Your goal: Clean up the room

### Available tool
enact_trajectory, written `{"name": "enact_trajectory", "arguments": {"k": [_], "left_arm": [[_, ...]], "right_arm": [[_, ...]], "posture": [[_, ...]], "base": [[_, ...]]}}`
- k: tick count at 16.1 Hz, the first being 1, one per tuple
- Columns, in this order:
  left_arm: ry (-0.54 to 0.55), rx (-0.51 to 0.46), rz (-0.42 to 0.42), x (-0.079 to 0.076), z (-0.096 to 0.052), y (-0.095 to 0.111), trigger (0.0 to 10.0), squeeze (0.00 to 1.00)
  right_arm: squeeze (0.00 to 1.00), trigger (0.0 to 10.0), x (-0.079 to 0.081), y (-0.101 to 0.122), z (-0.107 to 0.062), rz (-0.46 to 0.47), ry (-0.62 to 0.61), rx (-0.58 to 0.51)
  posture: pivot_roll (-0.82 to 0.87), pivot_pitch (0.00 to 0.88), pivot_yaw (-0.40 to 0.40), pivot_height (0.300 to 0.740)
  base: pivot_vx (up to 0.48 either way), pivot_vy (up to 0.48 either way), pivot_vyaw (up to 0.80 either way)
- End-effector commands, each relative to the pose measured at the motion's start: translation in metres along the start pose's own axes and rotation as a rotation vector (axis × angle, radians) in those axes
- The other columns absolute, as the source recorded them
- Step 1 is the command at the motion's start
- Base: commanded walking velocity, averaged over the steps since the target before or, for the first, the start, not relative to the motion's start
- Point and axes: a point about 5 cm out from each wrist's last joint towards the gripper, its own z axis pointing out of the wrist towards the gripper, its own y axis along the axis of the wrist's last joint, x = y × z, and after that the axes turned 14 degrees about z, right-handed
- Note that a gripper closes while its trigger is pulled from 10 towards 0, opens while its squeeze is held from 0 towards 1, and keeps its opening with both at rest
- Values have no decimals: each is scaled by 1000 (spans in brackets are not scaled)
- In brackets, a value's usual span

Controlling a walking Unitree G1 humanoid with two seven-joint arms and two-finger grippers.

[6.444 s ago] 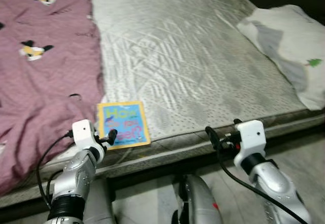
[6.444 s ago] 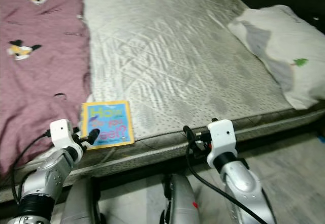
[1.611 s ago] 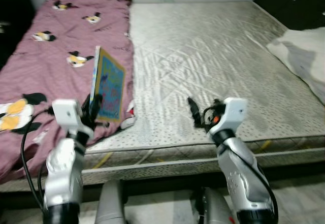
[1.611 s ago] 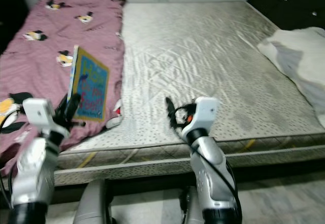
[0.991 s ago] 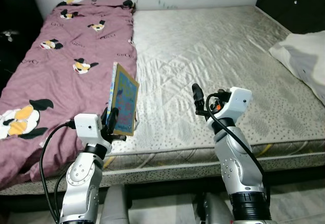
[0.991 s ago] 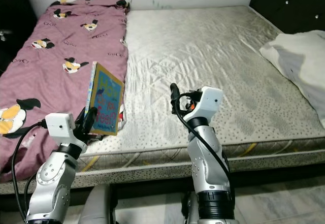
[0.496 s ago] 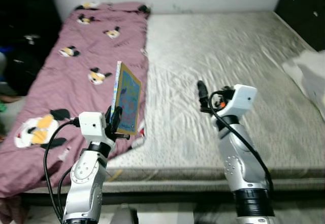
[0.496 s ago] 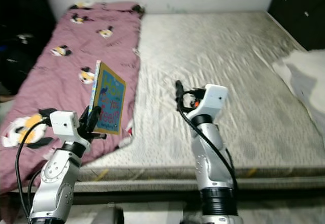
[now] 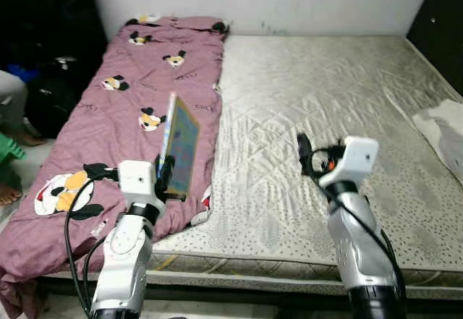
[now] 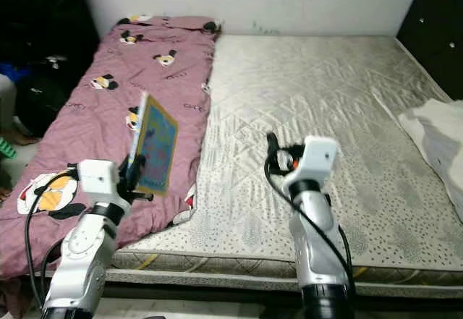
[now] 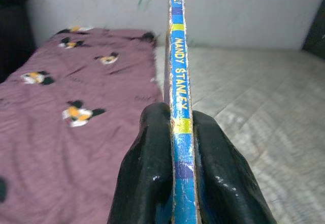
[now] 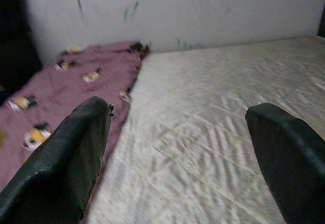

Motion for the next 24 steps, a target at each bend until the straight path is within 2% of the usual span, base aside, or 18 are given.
{"name": "enact_trajectory", "arguments": {"k": [1, 2, 4, 7, 10, 11, 12, 14, 16, 17, 18, 19, 22, 24], "left_arm": [[10, -68, 67, 5, 3, 10, 10000, 0], [6, -81, 118, 7, 2, 10, 10000, 0], [21, -52, 206, 19, -4, 3, 10000, 0], [-53, -104, 332, 11, -4, 7, 10000, 0], [-111, -169, 341, 6, 4, 16, 10000, 0], [-115, -177, 309, 5, 6, 19, 10000, 0], [-122, -181, 242, 2, 7, 20, 10000, 0], [-151, -198, 159, -5, 2, 18, 10000, 0], [-97, -172, 35, -6, 0, 16, 10000, 0], [-18, -163, -72, -2, 4, 20, 10000, 0], [31, -155, -134, 2, 7, 20, 10000, 0], [39, -157, -138, 4, 7, 20, 10000, 0], [53, -161, -125, 7, 2, 23, 10000, 0], [55, -118, -126, 6, -6, 14, 10000, 0]], "right_arm": [[0, 10000, -2, -5, -4, -67, 3, 8], [0, 10000, -4, -8, -7, -124, 16, 7], [0, 10000, -18, -20, -15, -179, -18, 45], [0, 10000, -26, -23, -14, -200, -45, 67], [0, 10000, -20, -17, -8, -186, -31, 27], [0, 10000, -20, -15, -8, -173, -39, 17], [0, 10000, -19, -14, -9, -161, -48, 7], [0, 10000, -20, -9, -9, -131, -55, -5], [0, 10000, -17, -6, -10, -109, -42, -10], [0, 10000, -11, -4, -9, -101, -11, -8], [0, 10000, -10, -8, -9, -96, -7, 0], [0, 10000, -11, -10, -9, -90, -22, 7], [0, 10000, 3, -5, -4, -70, 37, 10], [0, 10000, 1, -3, -2, -79, 15, -15]], "posture": [[15, 0, 18, 740], [14, 0, 16, 740], [22, 0, 8, 740], [19, 0, -9, 740], [-2, 0, 8, 740], [-14, 0, 19, 740], [-25, 0, 28, 740], [-43, 0, 30, 740], [-50, 0, 27, 740], [-45, 0, 25, 740], [-38, 0, 10, 740], [-32, 0, 1, 740], [-19, 0, -11, 740], [-26, 0, 5, 740]], "base": [[0, 0, 0], [0, 0, 0], [0, 0, 0], [0, 0, 0], [0, 0, 0], [0, 0, 0], [0, 0, 0], [0, 0, -672], [0, 0, -800], [0, 0, -800], [0, 0, -800], [0, 0, -800], [0, 0, -400], [0, 0, 0]]}}
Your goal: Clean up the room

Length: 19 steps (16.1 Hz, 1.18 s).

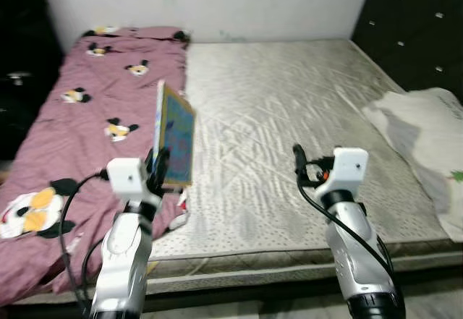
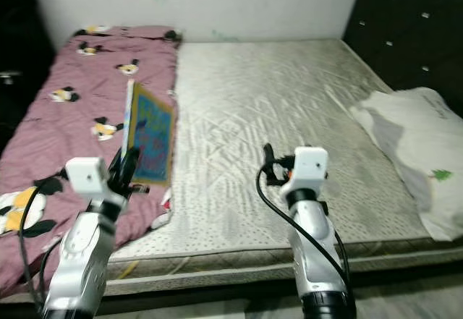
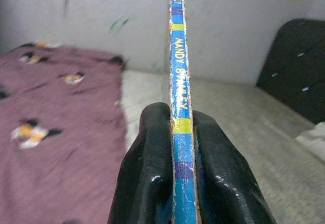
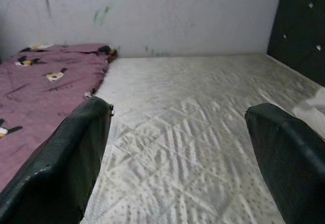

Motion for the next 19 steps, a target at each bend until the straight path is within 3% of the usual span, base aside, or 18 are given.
{"name": "enact_trajectory", "arguments": {"k": [1, 5, 13, 19], "left_arm": [[-14, -28, 8, -1, 0, 8, 10000, 0], [-42, -16, 30, -2, -2, 8, 10000, 0], [58, -13, 118, 2, 5, 11, 10000, 0], [184, -8, 134, 18, 3, 10, 10000, 0]], "right_arm": [[0, 10000, 0, 8, 2, -9, -17, -39], [0, 10000, 2, 13, 1, -9, -36, -55], [0, 10000, 1, 7, -5, -15, -11, -29], [0, 10000, 11, 1, 9, -60, 88, 37]], "posture": [[-27, 0, 12, 740], [-49, 0, 17, 740], [-46, 0, 22, 740], [9, 0, -78, 740]], "base": [[0, 0, 0], [0, 0, 0], [0, 0, 0], [0, 0, 0]]}}
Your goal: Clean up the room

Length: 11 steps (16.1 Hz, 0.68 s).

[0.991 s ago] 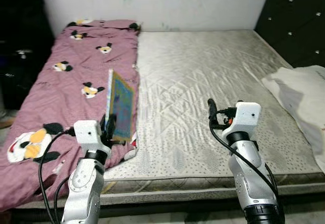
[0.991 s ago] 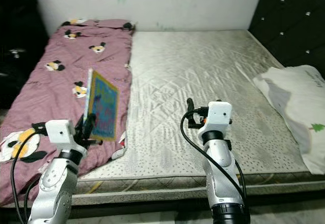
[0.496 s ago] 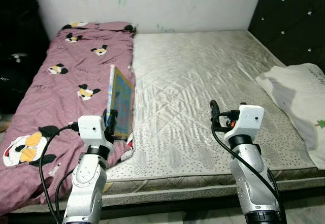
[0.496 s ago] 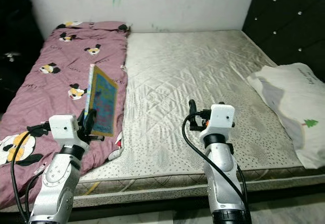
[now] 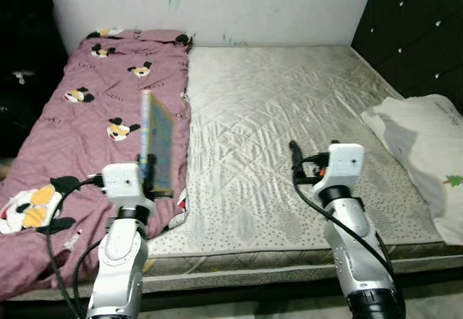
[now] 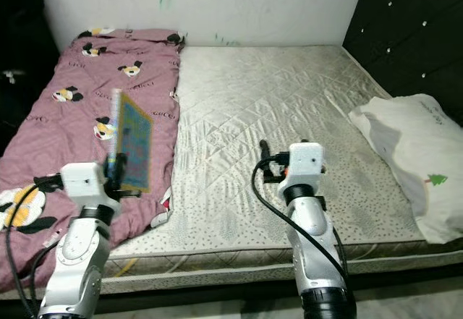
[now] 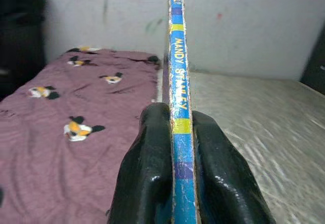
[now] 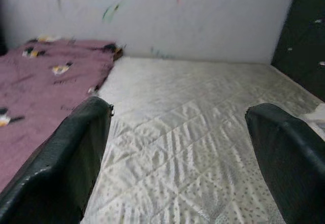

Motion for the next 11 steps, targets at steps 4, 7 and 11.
{"name": "enact_trajectory", "arguments": {"k": [4, 7, 11], "left_arm": [[102, -42, -3, 9, 3, 5, 10000, 0], [111, -25, 13, 7, -1, -1, 10000, 0], [78, 24, 56, 12, -10, -21, 10000, 0]], "right_arm": [[0, 10000, 16, 3, 21, -39, 118, 30], [0, 10000, 20, 3, 25, -27, 141, 24], [0, 10000, 25, -15, 16, -11, 141, 40]], "posture": [[40, 0, -132, 740], [33, 0, -114, 740], [30, 0, -65, 740]], "base": [[0, 0, 0], [0, 0, 0], [0, 0, 0]]}}
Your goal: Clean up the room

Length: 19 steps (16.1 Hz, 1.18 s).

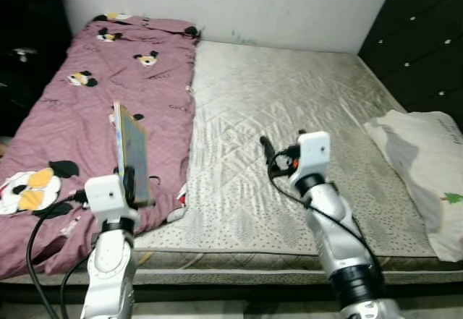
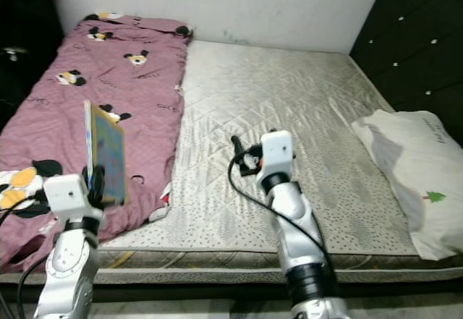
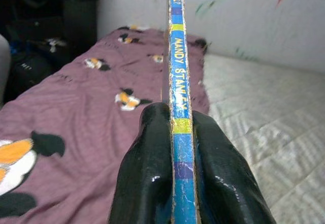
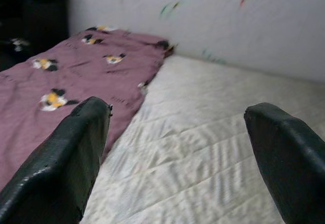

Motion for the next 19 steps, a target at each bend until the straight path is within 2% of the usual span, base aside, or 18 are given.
{"name": "enact_trajectory", "arguments": {"k": [1, 2, 3, 5, 6, 8, 11, 13, 14, 17, 19], "left_arm": [[-9, -57, 12, -2, 6, 9, 10000, 0], [-7, -63, 15, -2, 11, 11, 10000, 0], [-16, -90, 10, -6, 21, 20, 10000, 0], [-95, -126, 19, -19, 33, 31, 10000, 0], [-103, -129, 21, -20, 33, 31, 10000, 0], [-174, -144, 30, -32, 41, 34, 10000, 0], [-208, -152, 15, -45, 46, 38, 10000, 0], [-229, -164, 15, -52, 47, 41, 10000, 0], [-234, -172, 25, -55, 47, 40, 10000, 0], [-206, -156, 55, -49, 40, 33, 10000, 0], [-164, -141, 68, -35, 29, 27, 10000, 0]], "right_arm": [[0, 10000, 0, -7, -3, -2, -10, 15], [0, 10000, 3, -10, -2, 0, -7, 16], [0, 10000, 4, -7, 2, 24, -22, -1], [0, 10000, -6, -5, 1, 30, -101, -36], [0, 10000, -7, -5, 0, 30, -109, -40], [0, 10000, -20, -2, -8, 20, -170, -79], [0, 10000, -27, 1, -11, 3, -196, -98], [0, 10000, -25, 3, -10, -6, -193, -108], [0, 10000, -17, 3, -9, -10, -158, -110], [0, 10000, -8, 1, -12, 12, -125, -98], [0, 10000, -14, 5, -19, 48, -167, -112]], "posture": [[39, 0, -60, 740], [41, 0, -57, 740], [31, 0, -17, 740], [-19, 0, 53, 740], [-19, 0, 53, 740], [-94, 0, 115, 740], [-127, 0, 136, 740], [-138, 0, 140, 740], [-127, 0, 126, 740], [-85, 0, 91, 740], [-53, 0, 63, 740]], "base": [[0, 0, 0], [0, 0, 0], [0, 0, 0], [0, 0, 0], [0, 0, 0], [0, 0, 0], [0, 0, 0], [0, 0, 0], [0, 0, 0], [0, 0, 0], [0, 0, 0]]}}
